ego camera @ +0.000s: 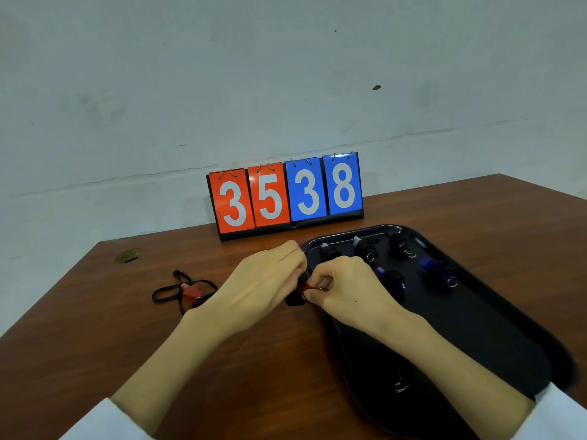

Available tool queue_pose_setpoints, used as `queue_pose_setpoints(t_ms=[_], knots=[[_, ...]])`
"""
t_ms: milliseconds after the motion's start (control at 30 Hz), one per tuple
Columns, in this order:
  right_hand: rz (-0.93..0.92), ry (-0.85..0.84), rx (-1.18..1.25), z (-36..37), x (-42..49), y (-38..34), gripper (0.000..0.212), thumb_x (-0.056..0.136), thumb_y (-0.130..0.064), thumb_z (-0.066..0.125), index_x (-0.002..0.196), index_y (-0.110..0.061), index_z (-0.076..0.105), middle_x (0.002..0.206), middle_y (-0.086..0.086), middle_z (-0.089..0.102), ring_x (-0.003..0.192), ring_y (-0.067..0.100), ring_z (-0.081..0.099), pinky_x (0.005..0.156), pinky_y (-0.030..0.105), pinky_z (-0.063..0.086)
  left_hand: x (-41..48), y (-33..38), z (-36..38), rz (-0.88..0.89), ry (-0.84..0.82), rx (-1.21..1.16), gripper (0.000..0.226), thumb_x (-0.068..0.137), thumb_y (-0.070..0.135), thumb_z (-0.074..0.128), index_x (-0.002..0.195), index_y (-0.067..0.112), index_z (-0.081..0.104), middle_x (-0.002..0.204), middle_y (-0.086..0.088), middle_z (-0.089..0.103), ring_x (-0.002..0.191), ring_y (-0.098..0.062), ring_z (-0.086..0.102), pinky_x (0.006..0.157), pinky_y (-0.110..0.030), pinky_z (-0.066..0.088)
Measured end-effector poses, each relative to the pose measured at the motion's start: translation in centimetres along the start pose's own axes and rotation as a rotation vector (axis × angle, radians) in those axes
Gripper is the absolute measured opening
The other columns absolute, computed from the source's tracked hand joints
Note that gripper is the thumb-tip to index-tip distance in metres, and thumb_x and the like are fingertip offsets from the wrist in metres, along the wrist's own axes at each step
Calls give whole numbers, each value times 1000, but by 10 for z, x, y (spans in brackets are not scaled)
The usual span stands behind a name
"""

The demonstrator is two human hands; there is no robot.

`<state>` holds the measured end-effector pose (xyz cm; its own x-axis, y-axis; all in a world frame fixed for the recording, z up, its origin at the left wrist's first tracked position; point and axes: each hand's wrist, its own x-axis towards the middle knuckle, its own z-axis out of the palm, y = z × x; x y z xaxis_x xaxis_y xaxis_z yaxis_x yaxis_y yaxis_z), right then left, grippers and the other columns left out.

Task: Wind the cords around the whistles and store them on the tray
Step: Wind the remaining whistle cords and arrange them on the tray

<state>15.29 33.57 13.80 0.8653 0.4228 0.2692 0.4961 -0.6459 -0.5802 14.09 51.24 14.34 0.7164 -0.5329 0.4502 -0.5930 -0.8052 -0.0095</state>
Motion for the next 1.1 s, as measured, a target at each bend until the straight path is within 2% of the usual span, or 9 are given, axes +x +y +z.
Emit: queue_pose_setpoints(t_ms=[133, 267, 433, 533, 733, 833, 933, 1033, 1100], knots=[[-42, -11, 27, 0, 0, 0, 10, 81, -27, 69, 85, -18, 73, 79, -8, 68, 72, 2, 60, 73, 18, 51, 2, 6, 0, -144, 21, -199, 7, 97, 20, 43, 92, 21, 48, 90, 11, 47, 75, -10, 50, 66, -29, 46], [-96, -26, 46, -2, -1, -1, 10, 82, -27, 69, 86, -19, 73, 74, -13, 64, 66, -3, 55, 68, 9, 43, 5, 9, 5, -329, 3, -400, 8, 96, 19, 45, 91, 22, 51, 89, 11, 53, 81, -6, 52, 72, -25, 49], [-79, 17, 37, 1, -1, -1, 9, 81, -28, 69, 86, -21, 72, 73, -14, 62, 66, -2, 55, 70, 15, 47, 8, -2, -9, -577, -134, -798, 18, 96, 25, 47, 100, 25, 64, 95, 6, 65, 88, -1, 62, 76, -18, 51], [-50, 62, 36, 2, 0, 1, 8, 80, -28, 70, 86, -22, 71, 74, -13, 62, 66, -1, 55, 70, 17, 49, 6, -8, -15, -632, -206, -961, 27, 95, 29, 48, 112, 18, 65, 103, -2, 69, 95, -14, 67, 81, -27, 55], [-98, 50, 30, 3, -1, 1, 10, 82, -28, 68, 90, -23, 72, 76, -15, 61, 68, -3, 54, 73, 16, 49, 8, 0, -10, -725, -112, -909, 11, 88, 12, 60, 88, 6, 69, 84, -8, 68, 65, -9, 67, 54, -17, 51], [-173, 53, -18, 3, -2, 1, 14, 83, -28, 67, 96, -24, 71, 82, -15, 64, 73, -3, 55, 76, 16, 48, 8, 2, -4, -853, -76, -973, 15, 87, 15, 59, 88, 4, 69, 83, -11, 67, 73, -17, 66, 67, -29, 56], [-197, 80, -30, 3, -3, 0, 13, 83, -29, 67, 95, -24, 70, 85, -13, 67, 75, -1, 58, 77, 19, 51, 8, 2, -4, -892, -97, -1100, 22, 89, 21, 59, 98, 2, 66, 94, -15, 65, 86, -24, 66, 80, -39, 55], [-135, 152, 25, -1, -1, 3, 13, 82, -27, 67, 94, -23, 70, 84, -11, 68, 74, 0, 60, 74, 17, 51, 9, 3, -9, -932, -160, -1350, 28, 90, 29, 58, 107, 7, 63, 105, -17, 64, 86, -25, 66, 74, -33, 57], [-91, 167, 34, -6, -3, 3, 13, 85, -28, 65, 95, -23, 70, 84, -10, 68, 74, 0, 60, 73, 14, 49, 10, 4, -10, -913, -148, -1448, 28, 90, 22, 58, 111, 5, 63, 103, -18, 65, 79, -22, 65, 70, -29, 56]])
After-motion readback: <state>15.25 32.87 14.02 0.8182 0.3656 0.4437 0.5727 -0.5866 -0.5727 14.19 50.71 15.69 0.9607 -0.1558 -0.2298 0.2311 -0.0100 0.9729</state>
